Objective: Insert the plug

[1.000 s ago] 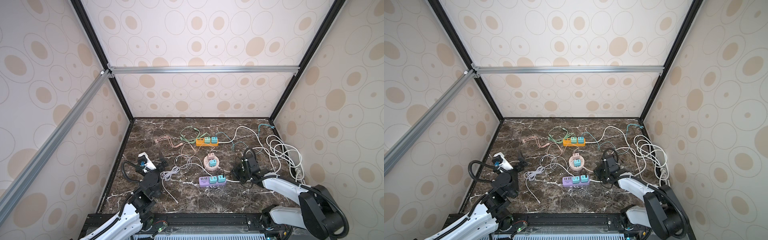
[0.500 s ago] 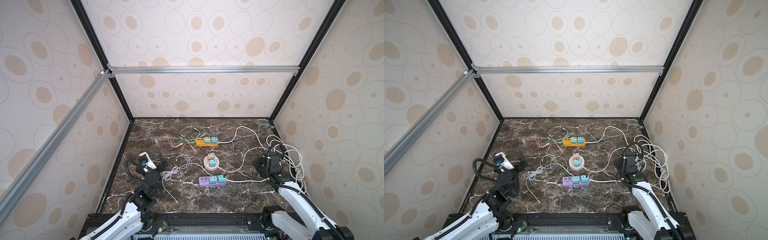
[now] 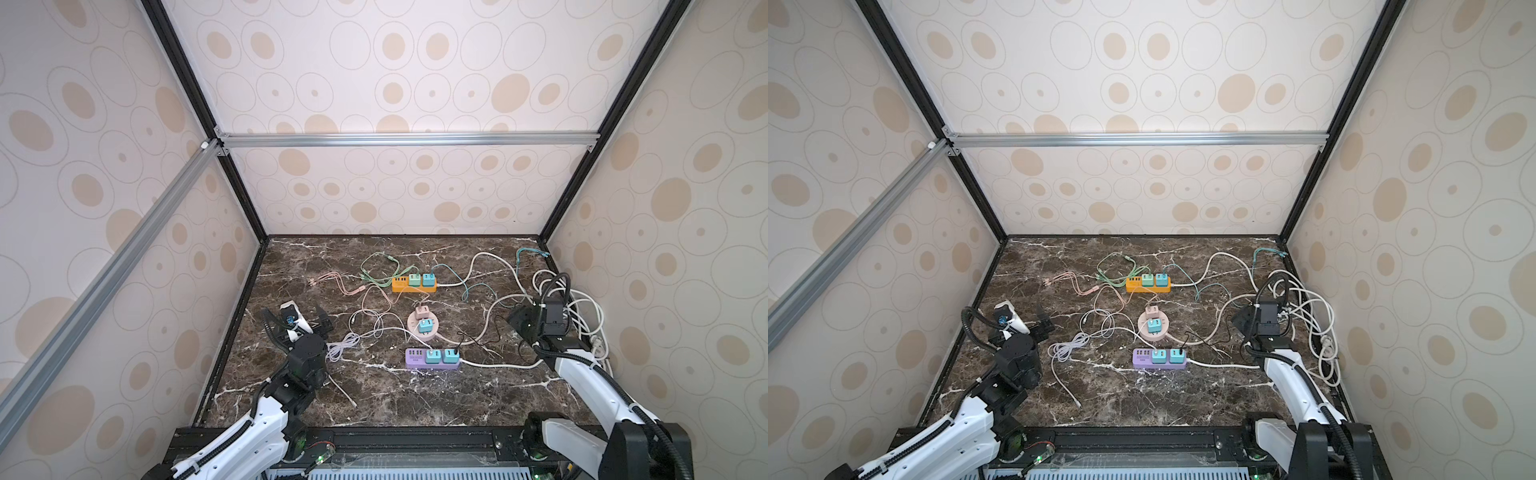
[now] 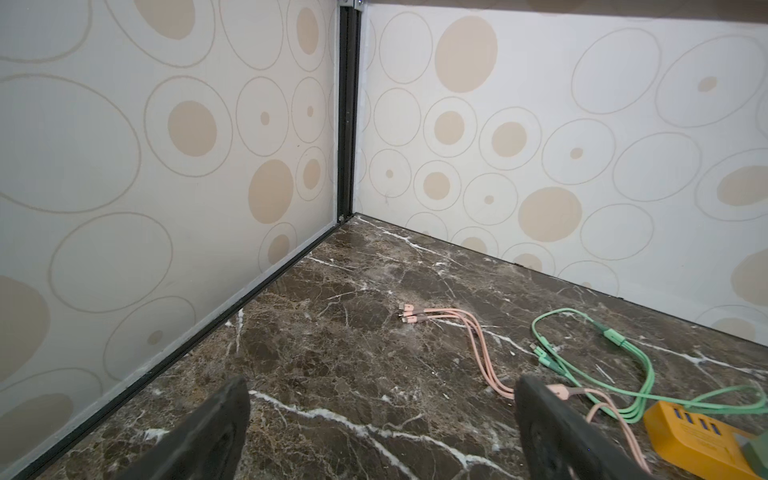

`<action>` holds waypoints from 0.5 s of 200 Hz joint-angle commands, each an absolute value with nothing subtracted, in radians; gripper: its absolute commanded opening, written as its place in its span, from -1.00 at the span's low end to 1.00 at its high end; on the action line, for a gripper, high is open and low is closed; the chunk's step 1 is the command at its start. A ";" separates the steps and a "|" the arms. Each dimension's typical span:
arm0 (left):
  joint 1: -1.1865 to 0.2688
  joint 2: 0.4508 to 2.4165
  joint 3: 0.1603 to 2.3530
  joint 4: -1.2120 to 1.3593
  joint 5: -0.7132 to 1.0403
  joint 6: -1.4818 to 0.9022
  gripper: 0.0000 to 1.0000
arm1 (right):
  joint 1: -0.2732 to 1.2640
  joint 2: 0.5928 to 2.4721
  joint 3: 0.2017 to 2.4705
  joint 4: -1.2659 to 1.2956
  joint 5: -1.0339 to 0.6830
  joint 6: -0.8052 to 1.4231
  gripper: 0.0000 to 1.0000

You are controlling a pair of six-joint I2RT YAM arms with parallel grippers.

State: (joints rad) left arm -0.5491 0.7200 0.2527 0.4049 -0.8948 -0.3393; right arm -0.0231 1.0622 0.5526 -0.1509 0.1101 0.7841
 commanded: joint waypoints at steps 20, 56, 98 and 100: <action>-0.450 0.780 0.252 0.430 -0.887 -0.359 0.97 | -0.027 1.059 0.583 -0.153 0.354 0.659 0.77; -0.333 0.858 0.255 0.441 -0.884 -0.358 0.97 | -0.027 1.062 0.526 -0.032 0.572 0.457 0.99; -0.219 0.998 0.279 0.509 -0.832 -0.316 0.97 | -0.028 1.148 0.429 0.266 0.529 0.239 0.99; -0.213 1.006 0.281 0.511 -0.828 -0.316 0.97 | -0.028 1.153 0.425 0.284 0.522 0.233 0.99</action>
